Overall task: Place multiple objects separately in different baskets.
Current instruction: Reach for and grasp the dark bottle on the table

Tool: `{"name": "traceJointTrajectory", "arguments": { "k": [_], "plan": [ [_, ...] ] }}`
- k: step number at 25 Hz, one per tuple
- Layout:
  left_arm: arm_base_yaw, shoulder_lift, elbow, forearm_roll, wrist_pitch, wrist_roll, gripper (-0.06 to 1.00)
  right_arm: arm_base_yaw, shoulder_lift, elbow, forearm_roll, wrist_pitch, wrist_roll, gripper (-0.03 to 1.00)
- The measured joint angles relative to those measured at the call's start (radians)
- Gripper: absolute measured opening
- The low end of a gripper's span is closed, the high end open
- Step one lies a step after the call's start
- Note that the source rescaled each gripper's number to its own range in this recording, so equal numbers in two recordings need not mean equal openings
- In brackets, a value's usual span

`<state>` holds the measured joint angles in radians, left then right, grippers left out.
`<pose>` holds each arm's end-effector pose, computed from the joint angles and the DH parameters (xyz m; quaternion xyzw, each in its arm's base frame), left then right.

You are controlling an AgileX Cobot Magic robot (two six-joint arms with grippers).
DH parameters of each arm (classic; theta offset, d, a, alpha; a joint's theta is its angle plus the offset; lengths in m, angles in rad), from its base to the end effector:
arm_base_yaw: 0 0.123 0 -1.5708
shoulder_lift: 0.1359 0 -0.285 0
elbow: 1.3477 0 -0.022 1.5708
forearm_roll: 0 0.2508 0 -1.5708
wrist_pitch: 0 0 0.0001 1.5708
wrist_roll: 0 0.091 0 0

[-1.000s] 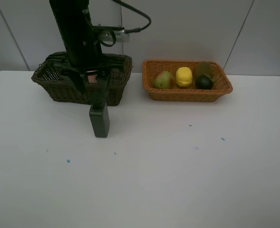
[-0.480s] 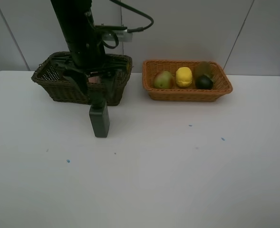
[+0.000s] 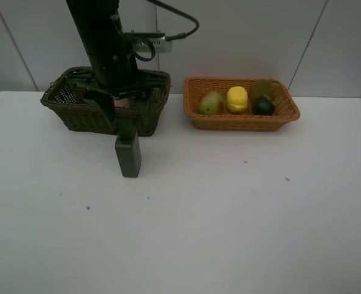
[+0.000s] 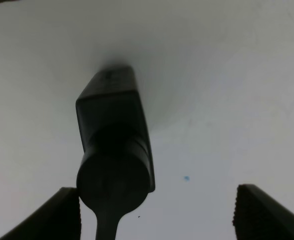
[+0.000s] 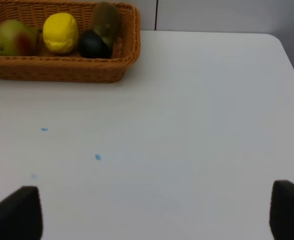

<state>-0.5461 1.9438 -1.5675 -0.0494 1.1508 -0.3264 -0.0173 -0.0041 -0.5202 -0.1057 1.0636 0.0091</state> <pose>0.3374 -0.2099 0.2313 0.1008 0.9925 -0.0486 0.0495 -0.0084 -0.0083 0.2830 0.0139 0.8463 -0.0549 0.5297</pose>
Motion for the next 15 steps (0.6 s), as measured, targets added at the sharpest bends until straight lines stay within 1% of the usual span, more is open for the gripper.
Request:
{"name": "traceJointTrajectory", "arguments": {
  "k": [6, 7, 8, 10, 15],
  "plan": [
    [0.000, 0.000, 0.000, 0.042, -0.025, 0.015, 0.82, 0.000, 0.000, 0.000, 0.000, 0.000, 0.000, 0.99],
    [0.000, 0.000, 0.000, 0.049, -0.031, 0.015, 0.82, 0.000, 0.000, 0.000, 0.000, 0.000, 0.000, 0.99],
    [0.000, 0.000, 0.000, 0.049, -0.038, 0.015, 0.86, 0.000, 0.000, 0.000, 0.000, 0.000, 0.000, 0.99],
    [0.000, 0.000, 0.000, 0.049, -0.038, 0.015, 0.90, 0.000, 0.000, 0.000, 0.000, 0.000, 0.000, 0.99],
    [0.000, 0.000, 0.000, 0.040, -0.037, 0.015, 0.92, 0.000, 0.000, 0.000, 0.000, 0.000, 0.000, 0.99]
  ]
}}
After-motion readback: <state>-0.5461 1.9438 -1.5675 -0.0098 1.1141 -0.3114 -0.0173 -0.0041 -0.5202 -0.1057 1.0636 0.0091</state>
